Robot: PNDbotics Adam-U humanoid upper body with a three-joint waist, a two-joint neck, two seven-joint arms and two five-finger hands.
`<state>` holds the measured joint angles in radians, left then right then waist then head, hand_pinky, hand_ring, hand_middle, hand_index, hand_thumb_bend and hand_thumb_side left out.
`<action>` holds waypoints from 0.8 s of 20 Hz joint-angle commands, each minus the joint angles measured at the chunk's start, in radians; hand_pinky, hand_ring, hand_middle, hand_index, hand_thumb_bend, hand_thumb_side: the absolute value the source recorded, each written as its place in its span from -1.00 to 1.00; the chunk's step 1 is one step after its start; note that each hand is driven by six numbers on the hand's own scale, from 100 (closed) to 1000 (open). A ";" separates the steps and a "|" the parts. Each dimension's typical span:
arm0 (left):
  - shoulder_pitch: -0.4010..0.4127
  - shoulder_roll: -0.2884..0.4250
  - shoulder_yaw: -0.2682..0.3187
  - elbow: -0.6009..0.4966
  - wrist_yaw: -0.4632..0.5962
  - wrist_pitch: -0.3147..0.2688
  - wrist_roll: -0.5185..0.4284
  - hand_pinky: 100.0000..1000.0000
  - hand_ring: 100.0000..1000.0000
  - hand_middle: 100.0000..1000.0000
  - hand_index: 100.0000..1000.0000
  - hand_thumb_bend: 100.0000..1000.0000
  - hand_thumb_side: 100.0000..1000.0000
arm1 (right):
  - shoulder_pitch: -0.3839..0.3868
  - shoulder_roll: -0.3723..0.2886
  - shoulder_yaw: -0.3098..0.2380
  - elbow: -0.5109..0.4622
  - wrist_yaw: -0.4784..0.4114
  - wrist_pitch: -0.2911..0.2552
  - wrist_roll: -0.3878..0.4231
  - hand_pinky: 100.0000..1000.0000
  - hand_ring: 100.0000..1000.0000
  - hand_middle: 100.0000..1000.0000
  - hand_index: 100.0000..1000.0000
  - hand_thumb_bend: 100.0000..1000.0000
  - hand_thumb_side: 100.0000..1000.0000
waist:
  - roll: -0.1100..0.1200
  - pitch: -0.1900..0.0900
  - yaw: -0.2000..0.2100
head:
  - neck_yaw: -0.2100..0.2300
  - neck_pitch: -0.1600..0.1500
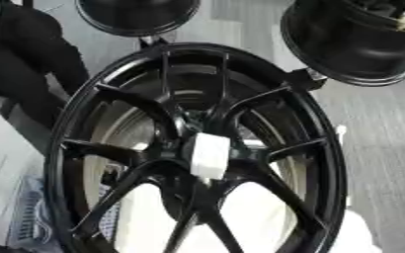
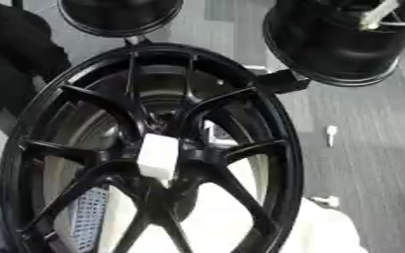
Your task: Pull the pin out of the wheel hub.
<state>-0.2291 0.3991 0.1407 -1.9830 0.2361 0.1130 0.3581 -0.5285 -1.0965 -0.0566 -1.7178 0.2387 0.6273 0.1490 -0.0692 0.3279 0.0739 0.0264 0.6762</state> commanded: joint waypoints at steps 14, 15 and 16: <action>0.007 0.027 0.024 -0.017 -0.010 -0.001 0.022 0.45 0.42 0.34 0.55 -0.05 -0.44 | 0.180 0.048 -0.299 0.345 0.452 0.088 -0.057 0.74 0.66 0.54 0.69 -0.67 -0.78 | 0.012 -0.018 -0.018 | 0.032 -0.002; 0.006 0.027 0.024 -0.017 -0.010 -0.001 0.022 0.45 0.42 0.34 0.55 -0.05 -0.44 | 0.182 0.053 -0.305 0.345 0.456 0.095 -0.054 0.75 0.68 0.56 0.70 -0.67 -0.75 | 0.012 -0.018 -0.018 | 0.032 -0.003; 0.006 0.027 0.024 -0.017 -0.010 -0.001 0.023 0.45 0.42 0.34 0.55 -0.05 -0.44 | 0.183 0.057 -0.311 0.345 0.460 0.101 -0.054 0.77 0.73 0.65 0.74 -0.68 -0.71 | 0.012 -0.019 -0.019 | 0.032 -0.003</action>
<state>-0.2192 0.3994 0.1532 -1.9830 0.2289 0.1117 0.3762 -0.3411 -1.0071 -0.3422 -1.3704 0.6805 0.7193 0.0929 -0.0571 0.3279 0.0564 0.0573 0.6762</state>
